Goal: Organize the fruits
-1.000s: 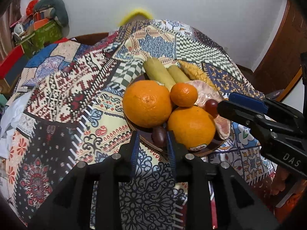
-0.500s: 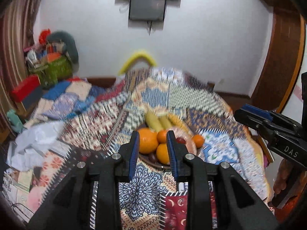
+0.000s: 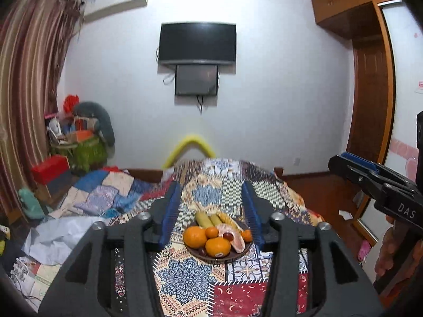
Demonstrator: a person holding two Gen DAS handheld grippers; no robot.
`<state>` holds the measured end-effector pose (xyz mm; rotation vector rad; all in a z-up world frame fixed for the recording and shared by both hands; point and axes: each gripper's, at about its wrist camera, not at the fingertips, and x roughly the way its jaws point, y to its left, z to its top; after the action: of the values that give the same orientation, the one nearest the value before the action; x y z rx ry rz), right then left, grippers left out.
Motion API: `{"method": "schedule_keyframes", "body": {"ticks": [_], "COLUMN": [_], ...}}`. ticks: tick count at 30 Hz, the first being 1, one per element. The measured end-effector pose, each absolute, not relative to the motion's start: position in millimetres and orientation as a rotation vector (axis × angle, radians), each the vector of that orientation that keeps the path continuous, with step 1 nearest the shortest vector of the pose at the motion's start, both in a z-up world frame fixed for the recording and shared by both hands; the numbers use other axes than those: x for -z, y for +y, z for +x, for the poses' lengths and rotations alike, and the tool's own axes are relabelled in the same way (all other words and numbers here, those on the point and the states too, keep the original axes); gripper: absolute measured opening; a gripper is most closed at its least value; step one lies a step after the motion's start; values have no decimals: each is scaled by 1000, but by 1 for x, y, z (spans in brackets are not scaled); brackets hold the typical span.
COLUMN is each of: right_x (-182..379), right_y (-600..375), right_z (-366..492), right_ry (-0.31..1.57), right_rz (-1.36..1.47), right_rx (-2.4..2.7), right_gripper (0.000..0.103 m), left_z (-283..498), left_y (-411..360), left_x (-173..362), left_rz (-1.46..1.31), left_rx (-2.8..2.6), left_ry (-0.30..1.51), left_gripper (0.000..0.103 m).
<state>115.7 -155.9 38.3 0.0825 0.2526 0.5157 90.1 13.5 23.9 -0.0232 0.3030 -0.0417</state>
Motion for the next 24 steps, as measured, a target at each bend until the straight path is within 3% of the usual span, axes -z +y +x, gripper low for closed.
{"method": "schedule_keyframes", "body": {"ticks": [7, 11, 14, 19, 24], "right_x": [-41, -40, -38, -38, -36], "right_y": [-157, -155, -155, -157, -158], "right_z": [102, 100, 96, 91, 89], "right_ry": [210, 203, 195, 184, 188], "right_rz": [87, 82, 74, 68, 62], "right_rx": [-473, -455, -435, -417, -408], "right_gripper": [86, 90, 100, 103, 103], "left_z": [68, 66, 64, 61, 60], "left_y": [11, 12, 10, 10, 11], "left_x": [-33, -33, -31, -29, -29], "left_rz": [-16, -20, -15, -17, -24], "left_rx": [32, 38, 33, 25, 21], "left_ry": [241, 243, 242, 233, 230], "left_gripper": [71, 74, 85, 94, 96]}}
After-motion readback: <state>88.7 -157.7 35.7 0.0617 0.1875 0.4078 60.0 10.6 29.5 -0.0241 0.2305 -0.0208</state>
